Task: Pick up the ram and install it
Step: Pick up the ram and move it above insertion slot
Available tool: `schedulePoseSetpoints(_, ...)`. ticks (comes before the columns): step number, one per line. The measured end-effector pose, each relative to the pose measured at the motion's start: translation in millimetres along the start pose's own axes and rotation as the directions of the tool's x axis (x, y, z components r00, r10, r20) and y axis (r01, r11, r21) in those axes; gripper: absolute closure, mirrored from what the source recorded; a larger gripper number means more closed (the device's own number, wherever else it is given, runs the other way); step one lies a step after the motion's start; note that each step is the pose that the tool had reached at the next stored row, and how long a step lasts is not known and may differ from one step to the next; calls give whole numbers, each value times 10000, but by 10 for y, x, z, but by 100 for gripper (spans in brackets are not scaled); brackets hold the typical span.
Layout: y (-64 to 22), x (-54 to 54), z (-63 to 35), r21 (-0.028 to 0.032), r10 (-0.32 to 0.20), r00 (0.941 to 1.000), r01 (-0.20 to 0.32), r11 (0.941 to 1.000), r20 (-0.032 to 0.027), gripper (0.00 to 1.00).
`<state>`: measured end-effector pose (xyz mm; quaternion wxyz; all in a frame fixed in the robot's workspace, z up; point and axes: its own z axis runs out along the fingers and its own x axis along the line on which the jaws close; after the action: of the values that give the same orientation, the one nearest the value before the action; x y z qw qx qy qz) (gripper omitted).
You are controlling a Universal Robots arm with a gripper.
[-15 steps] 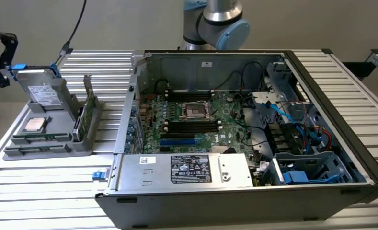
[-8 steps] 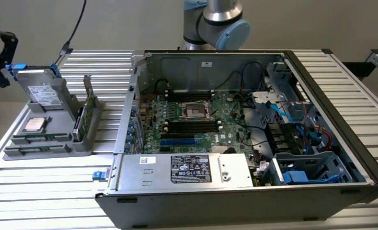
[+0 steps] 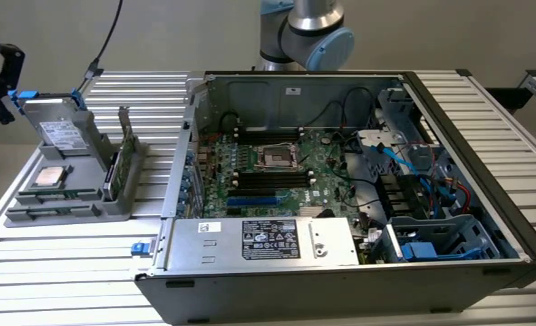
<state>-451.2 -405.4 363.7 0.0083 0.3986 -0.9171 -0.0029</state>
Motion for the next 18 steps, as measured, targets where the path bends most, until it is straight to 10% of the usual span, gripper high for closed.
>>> schedulePoseSetpoints(9, 0, 0, 0, 27, -1633, 9866, 1633, 9866, -30, 90)
schedulePoseSetpoints(18, 0, 0, 0, 43, -3226, 9465, 3226, 9465, -55, 90)
